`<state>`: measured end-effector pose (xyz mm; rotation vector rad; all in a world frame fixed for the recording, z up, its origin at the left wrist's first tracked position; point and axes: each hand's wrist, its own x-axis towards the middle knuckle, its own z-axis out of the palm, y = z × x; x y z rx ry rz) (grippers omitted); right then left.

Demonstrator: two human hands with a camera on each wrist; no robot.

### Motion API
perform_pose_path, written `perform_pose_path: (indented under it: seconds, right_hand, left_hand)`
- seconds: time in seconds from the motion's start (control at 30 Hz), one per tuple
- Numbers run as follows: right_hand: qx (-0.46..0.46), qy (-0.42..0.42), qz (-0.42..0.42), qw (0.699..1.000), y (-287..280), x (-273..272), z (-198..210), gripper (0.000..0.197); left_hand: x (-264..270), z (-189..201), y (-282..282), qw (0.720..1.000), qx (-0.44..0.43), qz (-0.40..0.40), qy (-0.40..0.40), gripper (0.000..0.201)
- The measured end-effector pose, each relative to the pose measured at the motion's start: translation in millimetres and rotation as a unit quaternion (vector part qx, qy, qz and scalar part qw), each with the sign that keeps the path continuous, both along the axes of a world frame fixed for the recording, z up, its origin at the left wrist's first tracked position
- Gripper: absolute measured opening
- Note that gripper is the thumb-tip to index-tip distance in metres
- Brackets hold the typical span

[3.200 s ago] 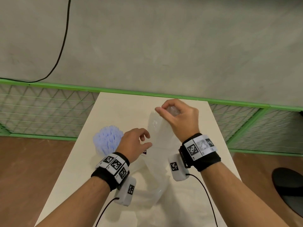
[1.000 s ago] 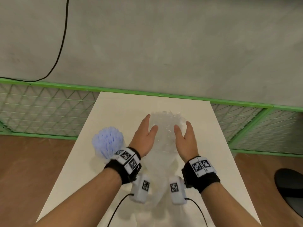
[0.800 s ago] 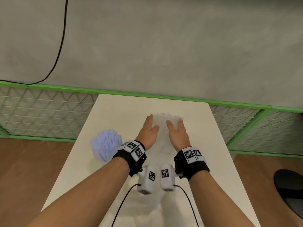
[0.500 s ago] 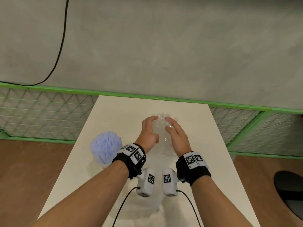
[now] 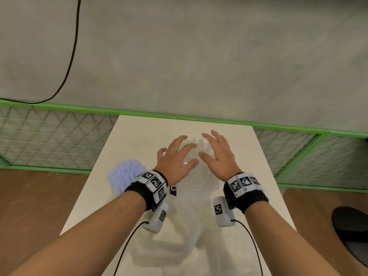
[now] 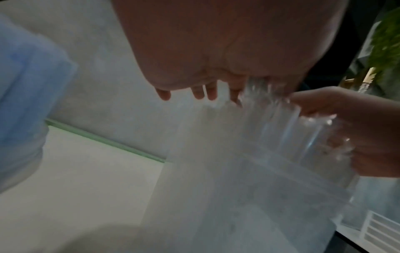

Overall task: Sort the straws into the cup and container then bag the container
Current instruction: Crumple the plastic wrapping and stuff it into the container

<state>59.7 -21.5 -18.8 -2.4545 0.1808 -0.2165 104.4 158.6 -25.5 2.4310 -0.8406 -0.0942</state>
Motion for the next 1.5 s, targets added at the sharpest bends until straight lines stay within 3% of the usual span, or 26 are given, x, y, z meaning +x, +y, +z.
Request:
perform_pose_path:
  seconds: [0.07,0.13,0.3,0.4,0.47,0.53,0.6,0.7,0.8,0.87,0.97,1.03,1.17,1.43,1.5]
  right_hand:
    - [-0.083,0.054,0.050,0.994,5.9,1.5,-8.4,0.053]
    - [-0.083,0.039,0.025,0.995,8.1,2.4,-15.2,0.049]
    - [-0.043,-0.043,-0.090,0.994,12.3,13.1,-14.0,0.037]
    - [-0.049,-0.065,-0.110,0.991,15.9,12.4,-6.1,0.040]
    - [-0.055,-0.060,-0.061,0.995,12.9,10.2,-3.1,0.044]
    - [-0.094,-0.001,0.026,0.995,10.3,8.1,-3.5,0.049]
    - [-0.141,0.058,0.052,0.987,10.5,7.1,-6.1,0.051]
    - [-0.194,0.059,-0.020,0.979,18.3,8.2,-6.8,0.050]
    - [-0.222,0.030,-0.072,0.972,27.6,10.4,-5.7,0.043]
    - [-0.199,0.010,-0.087,0.976,27.9,10.3,-4.3,0.038]
    - [-0.080,-0.015,-0.069,0.994,21.0,2.0,0.8,0.041]
    - [-0.032,0.005,-0.007,0.999,14.0,-10.2,2.0,0.050]
    - [-0.027,0.074,0.083,0.993,1.3,-38.0,-12.4,0.064]
    - [0.038,0.030,-0.010,0.999,11.4,-41.8,-33.1,0.062]
    - [0.100,0.008,-0.035,0.994,14.6,-40.6,-33.5,0.061]
  left_hand:
    - [2.3,-4.9,-5.4,0.998,0.065,0.010,0.021,0.056]
    - [2.9,-7.0,-8.3,0.996,0.089,-0.006,0.032,0.057]
    - [0.1,0.7,-2.8,0.998,0.042,-0.037,-0.002,0.040]
    - [-0.6,-0.5,2.2,1.000,-0.014,0.024,-0.014,0.040]
    - [0.9,-3.7,3.6,0.999,-0.007,0.048,0.002,0.047]
    - [2.0,-6.1,2.5,0.997,0.057,0.023,0.036,0.059]
    - [5.2,-4.7,-1.0,0.994,0.106,0.006,0.033,0.064]
    - [11.7,1.9,-7.0,0.991,0.131,0.010,0.016,0.065]
    - [12.2,5.7,-8.0,0.993,0.116,0.010,0.008,0.051]
    - [10.7,3.5,-5.2,0.997,0.078,0.029,-0.003,0.048]
    - [5.4,-1.8,0.7,0.999,0.036,0.023,-0.019,0.058]
    - [0.0,-5.3,3.4,0.998,0.065,-0.022,-0.014,0.063]
    - [-6.6,-12.7,9.1,0.991,0.118,-0.064,-0.002,0.066]
    - [-5.1,-2.8,-2.6,0.980,0.189,-0.064,0.020,0.076]
    - [-10.3,-0.9,-5.1,0.984,0.171,-0.044,0.014,0.075]
